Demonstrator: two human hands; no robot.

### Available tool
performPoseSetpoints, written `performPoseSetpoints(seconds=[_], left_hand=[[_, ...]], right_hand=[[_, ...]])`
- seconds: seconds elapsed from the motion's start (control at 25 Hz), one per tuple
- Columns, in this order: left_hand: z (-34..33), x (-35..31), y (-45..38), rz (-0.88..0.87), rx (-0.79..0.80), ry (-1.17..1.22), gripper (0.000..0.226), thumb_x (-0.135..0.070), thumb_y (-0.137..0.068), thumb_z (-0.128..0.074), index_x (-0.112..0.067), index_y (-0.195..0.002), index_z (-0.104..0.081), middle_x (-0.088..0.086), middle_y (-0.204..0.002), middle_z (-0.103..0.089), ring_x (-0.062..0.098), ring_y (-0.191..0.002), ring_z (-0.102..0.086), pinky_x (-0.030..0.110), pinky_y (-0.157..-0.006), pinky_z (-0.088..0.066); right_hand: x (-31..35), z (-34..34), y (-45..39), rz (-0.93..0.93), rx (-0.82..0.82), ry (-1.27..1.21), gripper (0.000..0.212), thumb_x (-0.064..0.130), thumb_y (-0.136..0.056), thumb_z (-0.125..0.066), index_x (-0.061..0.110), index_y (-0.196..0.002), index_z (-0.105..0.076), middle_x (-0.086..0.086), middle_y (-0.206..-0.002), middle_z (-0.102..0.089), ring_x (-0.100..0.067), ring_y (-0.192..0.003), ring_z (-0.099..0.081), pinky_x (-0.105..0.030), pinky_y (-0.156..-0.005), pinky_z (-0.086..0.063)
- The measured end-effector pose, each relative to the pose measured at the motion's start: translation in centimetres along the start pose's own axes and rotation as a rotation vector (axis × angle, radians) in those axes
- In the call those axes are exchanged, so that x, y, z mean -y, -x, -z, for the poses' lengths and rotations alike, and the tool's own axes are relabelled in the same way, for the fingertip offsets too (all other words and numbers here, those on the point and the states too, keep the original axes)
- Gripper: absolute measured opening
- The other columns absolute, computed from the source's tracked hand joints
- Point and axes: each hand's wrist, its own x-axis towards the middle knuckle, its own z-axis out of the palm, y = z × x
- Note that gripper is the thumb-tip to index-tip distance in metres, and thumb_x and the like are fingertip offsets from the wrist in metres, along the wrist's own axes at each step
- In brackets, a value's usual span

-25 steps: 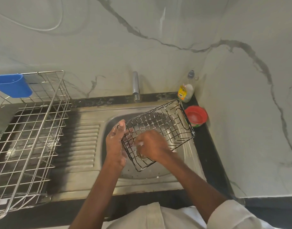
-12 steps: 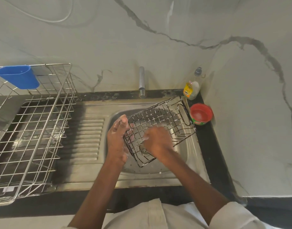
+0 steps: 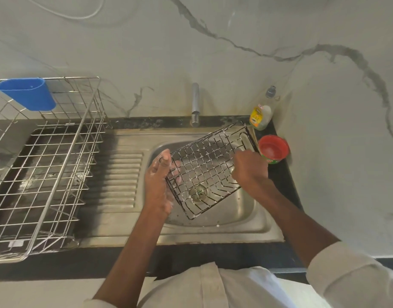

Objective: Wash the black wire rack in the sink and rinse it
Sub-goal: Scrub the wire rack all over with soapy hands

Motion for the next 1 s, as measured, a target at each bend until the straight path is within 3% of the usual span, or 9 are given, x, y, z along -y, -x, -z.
performPoseSetpoints(seconds=[0.16, 0.24, 0.32, 0.52, 0.6, 0.68, 0.84, 0.92, 1.0], left_hand=[[-0.7, 0.1, 0.0, -0.005, -0.002, -0.049, 0.079, -0.061, -0.062, -0.085, -0.023, -0.13, -0.072, 0.02, -0.119, -0.077, 0.024, -0.091, -0.073, 0.039, -0.078, -0.06], [-1.1, 0.2, -0.1, 0.007, -0.011, -0.071, 0.081, -0.063, -0.063, -0.082, -0.024, -0.132, -0.071, 0.016, -0.117, -0.079, 0.031, -0.106, -0.074, 0.047, -0.092, -0.059], [-1.3, 0.0, -0.2, 0.022, 0.004, -0.04, 0.083, -0.06, -0.066, -0.081, -0.019, -0.137, -0.069, 0.019, -0.118, -0.078, 0.032, -0.102, -0.074, 0.046, -0.088, -0.061], [-1.0, -0.7, -0.4, 0.027, 0.055, -0.066, 0.086, -0.067, -0.061, -0.08, -0.023, -0.134, -0.072, 0.009, -0.122, -0.078, 0.027, -0.108, -0.073, 0.041, -0.084, -0.059], [-0.8, -0.2, -0.2, 0.023, 0.059, -0.056, 0.086, -0.068, -0.061, -0.082, -0.019, -0.132, -0.073, 0.012, -0.119, -0.077, 0.027, -0.106, -0.069, 0.038, -0.081, -0.056], [-0.5, 0.5, -0.3, 0.026, 0.082, -0.045, 0.086, -0.068, -0.064, -0.089, -0.017, -0.133, -0.072, 0.021, -0.124, -0.075, 0.03, -0.104, -0.069, 0.042, -0.084, -0.055], [-0.3, 1.3, -0.9, 0.058, 0.122, -0.072, 0.096, -0.076, -0.054, -0.092, -0.022, -0.131, -0.074, 0.021, -0.127, -0.074, 0.033, -0.115, -0.07, 0.048, -0.093, -0.057], [-0.6, 1.6, -0.9, 0.087, 0.143, -0.073, 0.095, -0.074, -0.055, -0.093, -0.021, -0.13, -0.073, 0.025, -0.13, -0.072, 0.034, -0.111, -0.071, 0.045, -0.085, -0.06], [-1.5, 1.8, -0.7, 0.121, 0.146, -0.088, 0.085, -0.069, -0.059, -0.09, -0.02, -0.127, -0.073, 0.021, -0.126, -0.074, 0.031, -0.103, -0.074, 0.043, -0.084, -0.06]], right_hand=[[3.9, -1.1, 1.6, 0.049, 0.122, -0.11, 0.01, 0.006, -0.088, -0.071, 0.014, -0.09, -0.067, -0.004, -0.094, -0.07, -0.025, -0.09, -0.072, -0.035, -0.077, -0.059], [6.7, -2.0, 2.8, 0.13, 0.192, -0.25, 0.019, 0.007, -0.088, -0.072, 0.017, -0.074, -0.064, -0.001, -0.079, -0.069, -0.021, -0.078, -0.071, -0.035, -0.076, -0.062], [9.0, -2.5, 3.4, 0.209, 0.22, -0.409, 0.024, 0.016, -0.092, -0.071, 0.017, -0.069, -0.064, 0.003, -0.068, -0.064, -0.02, -0.07, -0.068, -0.031, -0.069, -0.059], [10.5, -2.3, 2.7, 0.13, 0.008, -0.872, 0.011, 0.014, -0.089, -0.076, 0.023, -0.084, -0.08, 0.01, -0.083, -0.078, -0.005, -0.073, -0.072, -0.031, -0.073, -0.063], [10.7, -1.8, 3.1, 0.098, -0.05, -1.018, 0.014, 0.01, -0.089, -0.076, 0.021, -0.095, -0.08, 0.01, -0.093, -0.078, 0.0, -0.08, -0.071, -0.019, -0.071, -0.06], [10.2, -1.5, 3.5, -0.019, 0.036, -1.356, 0.023, 0.001, -0.091, -0.071, 0.016, -0.107, -0.078, 0.002, -0.105, -0.076, -0.005, -0.09, -0.073, -0.014, -0.07, -0.058], [6.8, -1.7, 4.1, -0.367, 0.369, -2.257, 0.031, -0.012, -0.094, -0.06, -0.004, -0.123, -0.068, -0.027, -0.12, -0.072, -0.035, -0.105, -0.074, -0.034, -0.082, -0.065], [5.2, -2.2, 4.5, -0.423, 0.381, -2.313, 0.037, -0.017, -0.09, -0.062, -0.006, -0.124, -0.067, -0.025, -0.123, -0.071, -0.034, -0.106, -0.075, -0.031, -0.082, -0.064], [3.9, -2.6, 4.9, -0.402, 0.32, -2.183, 0.043, -0.02, -0.083, -0.067, -0.001, -0.122, -0.071, -0.016, -0.124, -0.072, -0.028, -0.106, -0.075, -0.031, -0.088, -0.062]])
